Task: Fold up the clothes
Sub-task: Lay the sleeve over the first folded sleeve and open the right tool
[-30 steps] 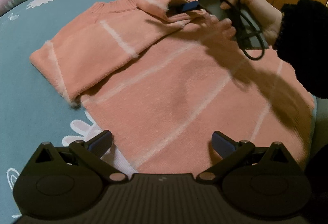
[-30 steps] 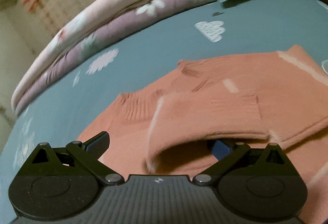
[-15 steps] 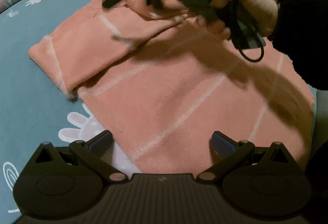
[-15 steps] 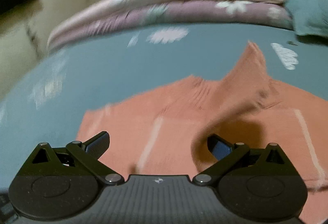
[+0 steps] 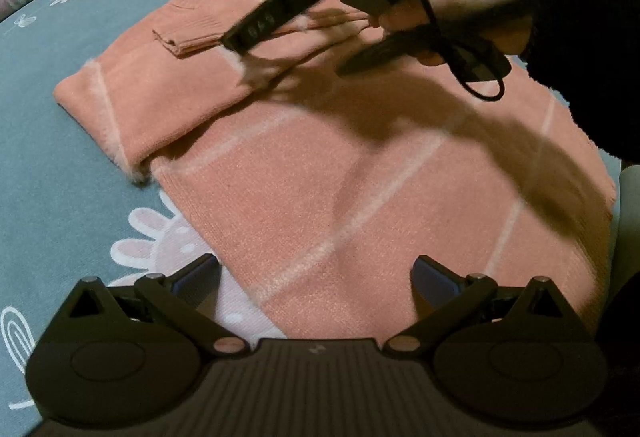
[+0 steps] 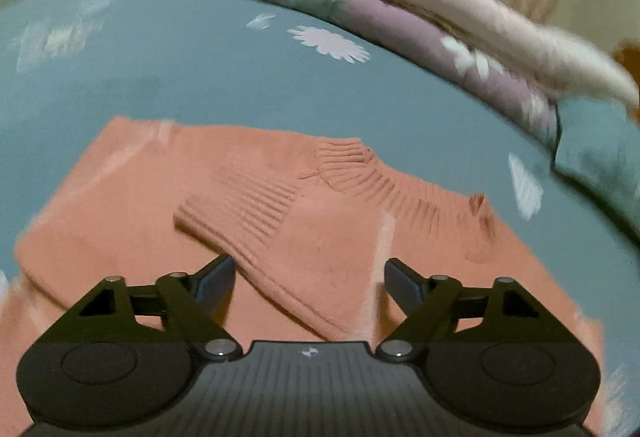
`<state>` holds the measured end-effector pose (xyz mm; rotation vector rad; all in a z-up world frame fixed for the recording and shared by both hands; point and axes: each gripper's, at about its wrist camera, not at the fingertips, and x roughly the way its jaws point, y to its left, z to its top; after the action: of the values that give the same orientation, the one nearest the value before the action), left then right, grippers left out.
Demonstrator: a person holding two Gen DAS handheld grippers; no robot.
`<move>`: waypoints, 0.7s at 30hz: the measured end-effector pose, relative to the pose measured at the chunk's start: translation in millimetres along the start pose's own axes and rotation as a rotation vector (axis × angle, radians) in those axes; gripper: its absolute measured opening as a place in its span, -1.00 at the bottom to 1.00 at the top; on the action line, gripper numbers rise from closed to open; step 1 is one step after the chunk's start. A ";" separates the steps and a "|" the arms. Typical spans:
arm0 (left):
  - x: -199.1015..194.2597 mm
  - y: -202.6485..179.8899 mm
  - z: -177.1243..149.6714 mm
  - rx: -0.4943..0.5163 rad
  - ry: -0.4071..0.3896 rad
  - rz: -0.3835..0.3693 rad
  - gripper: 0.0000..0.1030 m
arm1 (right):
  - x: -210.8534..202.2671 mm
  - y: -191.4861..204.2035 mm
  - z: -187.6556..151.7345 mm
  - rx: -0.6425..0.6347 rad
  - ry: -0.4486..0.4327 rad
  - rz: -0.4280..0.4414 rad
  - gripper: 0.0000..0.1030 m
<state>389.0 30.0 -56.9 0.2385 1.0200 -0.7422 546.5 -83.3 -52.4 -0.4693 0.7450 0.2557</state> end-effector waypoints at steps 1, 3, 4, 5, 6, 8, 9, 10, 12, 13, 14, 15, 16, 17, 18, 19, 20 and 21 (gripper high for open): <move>-0.2 0.2 0.1 0.002 0.000 0.000 0.99 | -0.7 6.4 -0.7 -0.059 -0.002 -0.020 0.57; -0.3 2.2 -1.0 0.004 -0.001 -0.003 0.99 | -1.9 18.8 -1.4 -0.173 -0.007 -0.047 0.49; -0.5 2.9 -0.9 0.004 -0.001 -0.005 0.99 | -2.5 24.8 -2.1 -0.233 -0.008 -0.063 0.43; -1.0 3.9 -0.9 0.005 -0.001 -0.006 0.99 | -2.1 30.2 -2.1 -0.287 -0.003 -0.078 0.32; -1.7 4.9 -1.3 0.006 -0.001 -0.007 0.99 | -1.9 35.9 -2.1 -0.339 0.001 -0.093 0.24; -1.6 4.6 -1.5 0.007 -0.001 -0.005 0.99 | 2.4 45.1 -1.1 -0.426 0.010 -0.121 0.05; -1.3 4.0 -1.5 0.008 0.000 -0.003 0.99 | 5.0 48.0 0.0 -0.455 0.015 -0.122 -0.02; -1.0 3.2 -1.4 0.009 0.000 -0.001 0.99 | 5.8 50.5 0.2 -0.476 0.020 -0.117 -0.23; 0.0 0.2 -2.3 0.009 0.002 0.004 0.99 | 7.4 55.4 0.4 -0.517 0.031 -0.108 -0.63; -0.1 -0.5 -2.9 0.008 0.003 0.004 0.99 | 7.2 57.2 0.3 -0.533 0.034 -0.104 -0.63; -0.3 -1.0 -3.6 0.008 0.004 0.004 0.99 | 4.2 57.8 -0.2 -0.537 0.031 -0.100 -0.63; -1.0 -1.1 -4.1 0.007 0.005 0.003 0.99 | 0.5 57.7 -0.5 -0.534 0.027 -0.095 -0.63; -1.6 -1.2 -4.7 0.007 0.006 0.003 0.99 | -4.5 56.2 -0.1 -0.517 0.023 -0.084 -0.64; -1.8 -1.2 -4.8 0.007 0.008 0.003 0.99 | -9.2 54.9 -0.3 -0.504 0.017 -0.075 -0.64; -1.7 -1.1 -4.6 0.007 0.010 0.002 0.99 | -13.6 53.8 -0.4 -0.491 0.013 -0.065 -0.64; -1.6 -1.0 -4.3 0.007 0.011 0.001 0.99 | -16.3 53.1 -0.7 -0.480 0.013 -0.049 -0.64; -1.2 -1.2 -3.8 0.009 0.014 0.002 0.99 | -17.2 52.9 -1.6 -0.472 0.019 -0.030 -0.63; -0.6 -1.7 -3.2 0.011 0.016 0.003 0.99 | -17.8 53.8 -4.0 -0.466 0.029 -0.012 -0.63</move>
<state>385.5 30.6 -57.9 0.2562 1.0311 -0.7441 510.8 -39.7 -59.5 -0.9201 0.7100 0.4144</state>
